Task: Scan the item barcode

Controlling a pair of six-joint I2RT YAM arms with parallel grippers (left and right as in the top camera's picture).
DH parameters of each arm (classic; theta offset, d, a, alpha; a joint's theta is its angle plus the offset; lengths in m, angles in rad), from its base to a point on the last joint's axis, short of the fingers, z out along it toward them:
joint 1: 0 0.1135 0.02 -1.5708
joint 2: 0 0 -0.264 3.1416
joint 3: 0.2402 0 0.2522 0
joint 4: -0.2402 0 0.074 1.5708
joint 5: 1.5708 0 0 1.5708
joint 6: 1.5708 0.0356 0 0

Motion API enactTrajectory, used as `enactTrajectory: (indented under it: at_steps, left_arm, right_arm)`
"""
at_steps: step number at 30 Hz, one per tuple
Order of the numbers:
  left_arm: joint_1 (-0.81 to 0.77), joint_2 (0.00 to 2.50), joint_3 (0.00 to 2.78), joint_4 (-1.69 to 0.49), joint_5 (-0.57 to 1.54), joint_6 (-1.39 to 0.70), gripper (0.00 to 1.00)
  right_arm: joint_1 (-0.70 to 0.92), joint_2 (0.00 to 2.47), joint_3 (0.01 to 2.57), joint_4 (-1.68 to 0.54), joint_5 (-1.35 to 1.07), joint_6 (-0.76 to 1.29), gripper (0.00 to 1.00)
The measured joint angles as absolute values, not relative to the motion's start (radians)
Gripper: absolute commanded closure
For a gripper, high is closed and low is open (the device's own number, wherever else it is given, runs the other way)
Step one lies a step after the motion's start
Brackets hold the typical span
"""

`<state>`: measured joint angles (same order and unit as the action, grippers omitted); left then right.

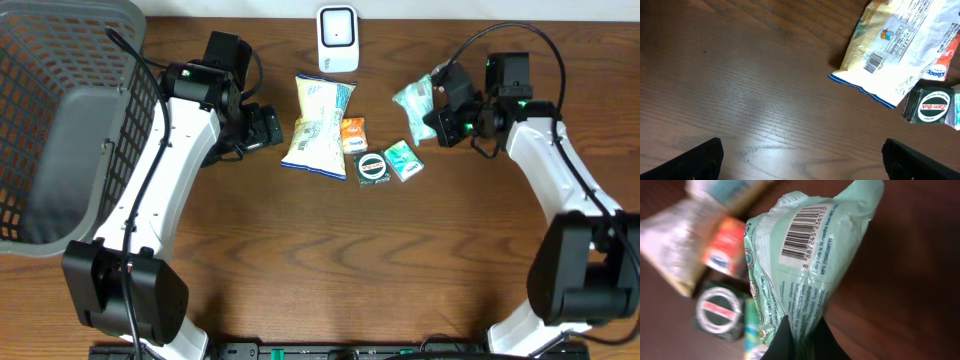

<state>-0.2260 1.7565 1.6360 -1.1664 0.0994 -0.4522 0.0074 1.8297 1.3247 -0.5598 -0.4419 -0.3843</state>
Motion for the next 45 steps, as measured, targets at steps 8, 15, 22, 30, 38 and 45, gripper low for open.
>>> enactTrajectory:
  at_steps: [8,15,22,30,38,45]
  left_arm:
    - [-0.226,1.757,1.636,-1.166,0.1,-0.452,0.0]
    - [-0.226,1.757,1.636,-1.166,0.099,-0.452,0.0]
    - [-0.226,1.757,1.636,-1.166,0.1,-0.452,0.0]
    - [-0.226,1.757,1.636,-1.166,0.099,-0.453,0.0]
    - [-0.226,1.757,1.636,-1.166,0.099,-0.453,0.0]
    - [-0.226,1.757,1.636,-1.166,0.099,-0.453,0.0]
  right_arm:
    - [-0.043,1.916,1.325,-0.578,-0.398,-0.383,0.87]
    - [-0.068,1.916,1.327,-0.573,-0.389,-0.293,0.43]
    - [-0.08,1.9,1.35,-0.575,-0.388,-0.112,0.53]
    - [-0.08,1.837,1.363,-0.655,-0.39,0.239,0.78]
    - [-0.08,1.837,1.283,-0.641,-0.318,0.519,0.33]
    - [-0.08,1.837,1.176,-0.467,-0.239,0.646,0.27]
